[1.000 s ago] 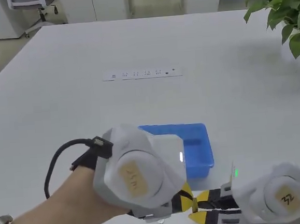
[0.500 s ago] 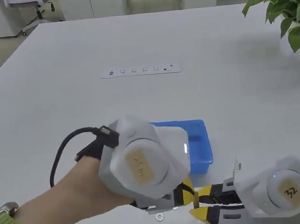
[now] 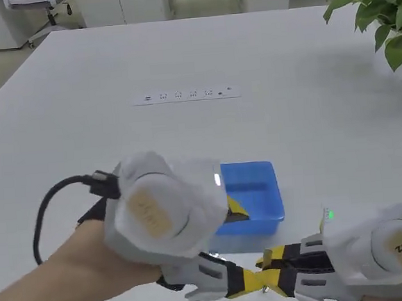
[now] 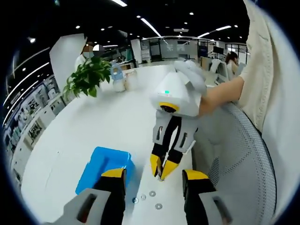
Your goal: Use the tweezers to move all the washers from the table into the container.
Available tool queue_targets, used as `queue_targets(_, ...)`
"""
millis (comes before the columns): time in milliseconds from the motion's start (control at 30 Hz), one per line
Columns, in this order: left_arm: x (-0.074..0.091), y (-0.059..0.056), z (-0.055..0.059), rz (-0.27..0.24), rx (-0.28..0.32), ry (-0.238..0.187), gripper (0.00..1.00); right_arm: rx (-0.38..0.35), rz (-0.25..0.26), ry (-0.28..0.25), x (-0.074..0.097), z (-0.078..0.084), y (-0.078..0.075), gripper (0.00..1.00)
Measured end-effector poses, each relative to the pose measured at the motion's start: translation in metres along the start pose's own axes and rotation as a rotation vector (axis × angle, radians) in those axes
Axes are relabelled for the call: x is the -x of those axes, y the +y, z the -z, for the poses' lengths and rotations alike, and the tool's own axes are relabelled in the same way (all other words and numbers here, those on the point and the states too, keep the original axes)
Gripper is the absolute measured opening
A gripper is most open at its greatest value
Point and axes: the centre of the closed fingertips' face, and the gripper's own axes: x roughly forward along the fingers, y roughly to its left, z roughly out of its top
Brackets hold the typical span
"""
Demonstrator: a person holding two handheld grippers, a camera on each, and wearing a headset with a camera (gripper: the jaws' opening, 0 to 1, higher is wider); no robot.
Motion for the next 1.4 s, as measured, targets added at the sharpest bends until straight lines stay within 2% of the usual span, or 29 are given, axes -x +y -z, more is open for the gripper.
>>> queue_targets(100, 0.014, 0.004, 0.006, -0.058, 0.162, -0.084, 0.59, -0.015, 0.001, -0.011, 0.002, 0.001, 0.001, 0.02)
queue_targets(167, 0.025, 0.007, 0.012, -0.108, 0.272, -0.153, 0.61, -0.018, 0.001, -0.014, 0.002, 0.001, 0.001, 0.02)
queue_targets(233, 0.033, 0.007, 0.02, -0.162, 0.377, -0.211, 0.64, -0.056, 0.016, -0.027, 0.002, 0.001, -0.002, 0.02)
queue_targets(333, 0.043, 0.006, 0.028, -0.229, 0.457, -0.26, 0.71, -0.105, 0.036, -0.038, 0.003, 0.001, -0.006, 0.02)
queue_targets(367, 0.048, 0.008, 0.034, -0.273, 0.473, -0.262, 0.73, -0.12, 0.038, -0.042, 0.003, 0.001, -0.007, 0.01)
queue_targets(467, 0.059, 0.011, 0.041, -0.357, 0.475, -0.27, 0.75, -0.161, 0.05, -0.051, 0.004, 0.001, -0.009, 0.01)
queue_targets(500, 0.063, 0.012, 0.042, -0.378, 0.492, -0.285, 0.76, -0.194, 0.057, -0.057, 0.005, 0.001, -0.01, 0.01)
queue_targets(600, 0.074, 0.015, 0.043, -0.42, 0.515, -0.324, 0.76, -0.24, 0.07, -0.069, 0.007, 0.001, -0.014, 0.01)
queue_targets(667, 0.08, 0.018, 0.044, -0.452, 0.524, -0.343, 0.76, -0.234, 0.077, -0.077, 0.01, -0.002, -0.015, 0.01)
queue_targets(767, 0.085, 0.019, 0.046, -0.473, 0.528, -0.356, 0.77, -0.208, 0.087, -0.085, 0.016, -0.012, -0.017, 0.01)
queue_targets(900, 0.094, 0.023, 0.049, -0.516, 0.54, -0.376, 0.83, -0.171, 0.114, -0.109, 0.027, -0.031, -0.025, 0.01)
queue_targets(1000, 0.1, 0.024, 0.049, -0.524, 0.556, -0.399, 0.83, -0.111, 0.161, -0.126, 0.038, -0.05, -0.037, 0.01)
queue_targets(1100, 0.104, 0.025, 0.05, -0.536, 0.562, -0.408, 0.84, -0.105, 0.175, -0.158, 0.044, -0.065, -0.046, 0.01)
queue_targets(1200, 0.108, 0.027, 0.051, -0.555, 0.552, -0.405, 0.86, -0.096, 0.19, -0.17, 0.045, -0.074, -0.056, 0.01)
queue_targets(1300, 0.11, 0.029, 0.051, -0.564, 0.547, -0.409, 0.9, -0.101, 0.211, -0.168, 0.041, -0.076, -0.069, 0.02)
queue_targets(1400, 0.114, 0.03, 0.048, -0.574, 0.534, -0.419, 0.94, -0.142, 0.219, -0.184, 0.035, -0.076, -0.085, 0.02)
